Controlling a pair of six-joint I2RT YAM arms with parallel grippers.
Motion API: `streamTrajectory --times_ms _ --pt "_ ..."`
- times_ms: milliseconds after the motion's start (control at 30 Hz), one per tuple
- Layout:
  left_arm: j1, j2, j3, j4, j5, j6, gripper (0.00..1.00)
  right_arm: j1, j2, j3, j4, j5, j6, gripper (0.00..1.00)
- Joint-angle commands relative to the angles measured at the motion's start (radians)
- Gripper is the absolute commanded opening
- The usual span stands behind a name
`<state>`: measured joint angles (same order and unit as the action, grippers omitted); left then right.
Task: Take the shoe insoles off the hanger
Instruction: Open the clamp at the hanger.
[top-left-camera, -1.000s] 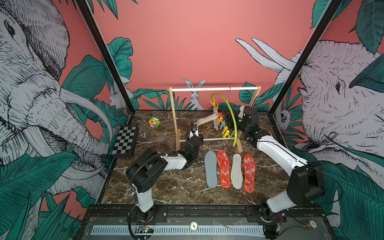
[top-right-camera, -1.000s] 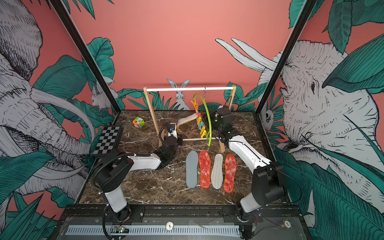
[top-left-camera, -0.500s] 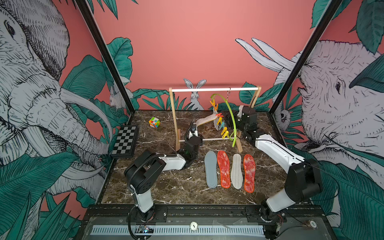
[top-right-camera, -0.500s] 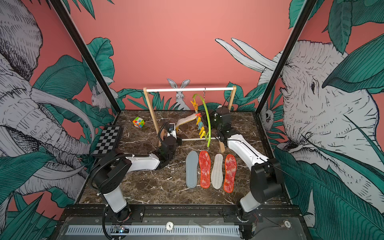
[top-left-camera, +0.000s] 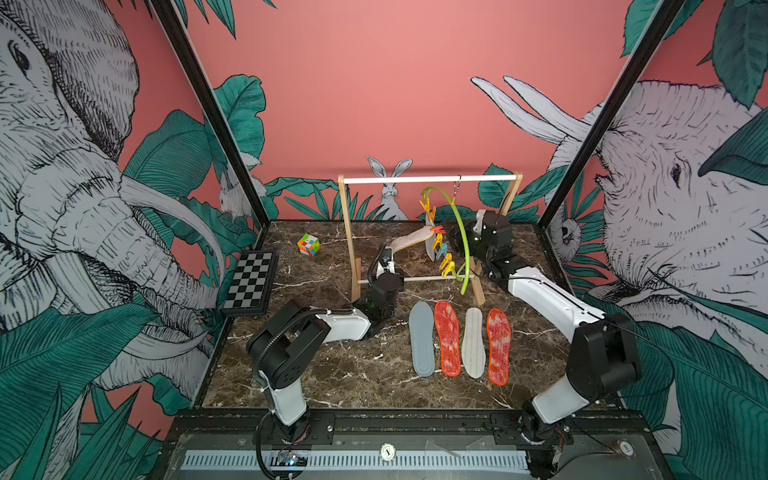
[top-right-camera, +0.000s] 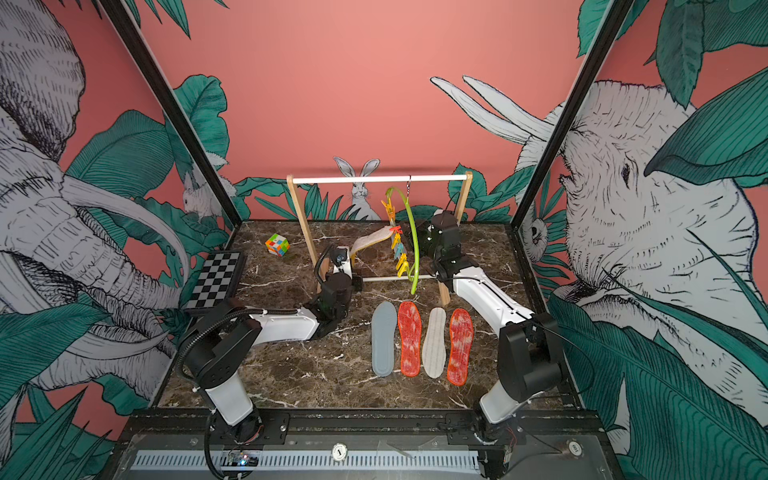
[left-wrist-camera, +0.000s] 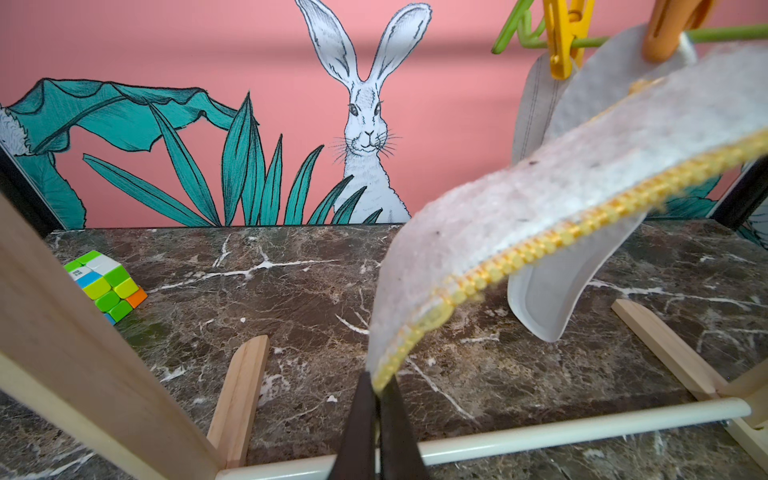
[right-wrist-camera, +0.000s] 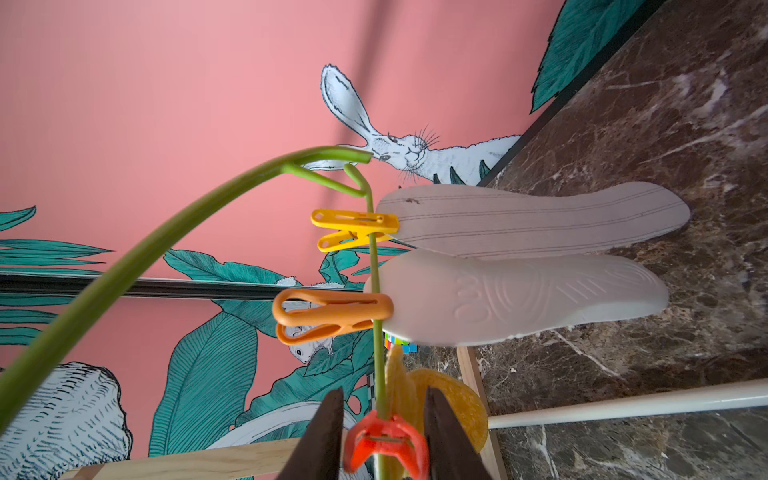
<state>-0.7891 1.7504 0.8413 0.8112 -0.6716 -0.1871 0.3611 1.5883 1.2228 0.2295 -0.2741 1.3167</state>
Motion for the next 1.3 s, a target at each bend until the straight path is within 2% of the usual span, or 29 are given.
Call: streamTrajectory --times_ms 0,667,1000,1267 --pt "0.005 -0.045 -0.013 -0.004 -0.01 -0.002 0.0 0.004 0.018 0.024 0.078 -0.016 0.011 0.32" --pt "0.008 -0.047 -0.032 -0.007 -0.02 -0.011 0.0 0.004 0.045 0.014 0.111 -0.036 0.026 0.23" --pt "0.008 -0.06 -0.068 0.0 -0.038 -0.03 0.0 0.004 0.049 0.015 0.114 -0.046 0.026 0.22" --pt "0.008 -0.082 -0.09 -0.003 -0.038 -0.034 0.0 0.004 0.041 0.008 0.116 -0.049 0.023 0.34"
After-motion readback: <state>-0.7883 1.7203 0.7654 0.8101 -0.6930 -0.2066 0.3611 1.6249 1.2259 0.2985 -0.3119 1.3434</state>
